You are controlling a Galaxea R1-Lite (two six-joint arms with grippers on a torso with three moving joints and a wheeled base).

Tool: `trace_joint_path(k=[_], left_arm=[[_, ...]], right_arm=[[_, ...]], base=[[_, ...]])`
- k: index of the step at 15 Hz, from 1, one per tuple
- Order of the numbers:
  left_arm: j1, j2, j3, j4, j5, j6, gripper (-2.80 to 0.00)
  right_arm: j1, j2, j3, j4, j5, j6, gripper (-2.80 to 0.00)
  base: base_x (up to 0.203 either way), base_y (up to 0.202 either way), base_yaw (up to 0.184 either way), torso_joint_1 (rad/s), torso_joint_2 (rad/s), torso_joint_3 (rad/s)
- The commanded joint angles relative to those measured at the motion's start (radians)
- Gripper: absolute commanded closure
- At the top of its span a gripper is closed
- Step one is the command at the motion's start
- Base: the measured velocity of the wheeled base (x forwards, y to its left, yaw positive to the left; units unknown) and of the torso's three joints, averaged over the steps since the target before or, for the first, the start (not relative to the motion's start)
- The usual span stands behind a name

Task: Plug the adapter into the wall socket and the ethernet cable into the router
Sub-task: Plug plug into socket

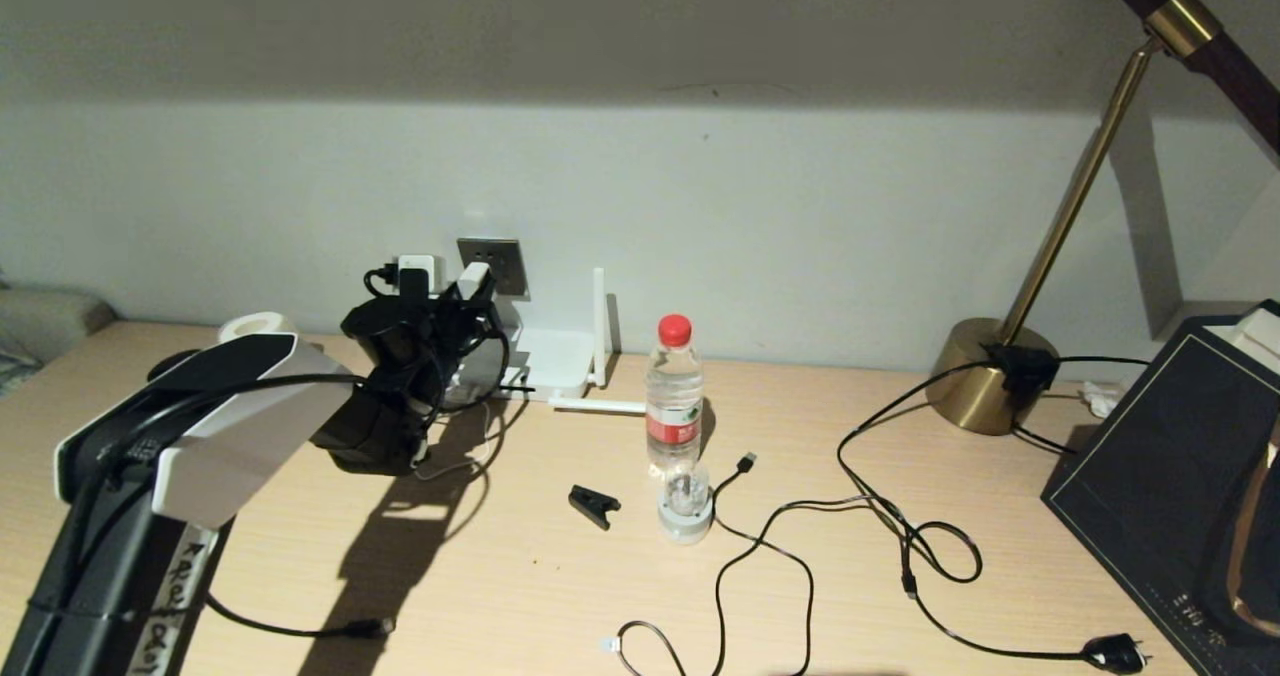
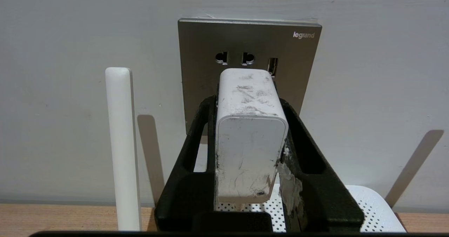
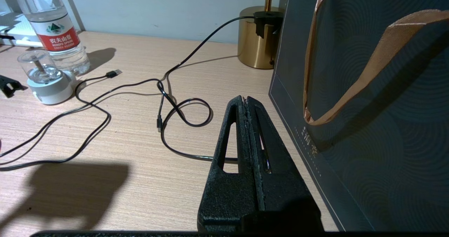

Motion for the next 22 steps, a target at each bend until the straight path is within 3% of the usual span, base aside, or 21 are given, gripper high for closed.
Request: trace_joint_path(k=[1, 22], left_arm=[[0.0, -0.001, 0.0, -0.008, 0.0, 0.0, 0.0], [0.003, 0.044, -0.09, 0.041, -0.002, 0.0, 0.0]], right_arm=[[0.0, 0.002, 0.035, -0.001, 0.0, -0.001, 0.0], [0.0, 0.002, 0.035, -0.001, 0.0, -0.001, 0.0]], base=[[0.0, 0.0, 0.0, 0.0, 0.0, 0.0], [0.0, 0.0, 0.0, 0.0, 0.0, 0.0]])
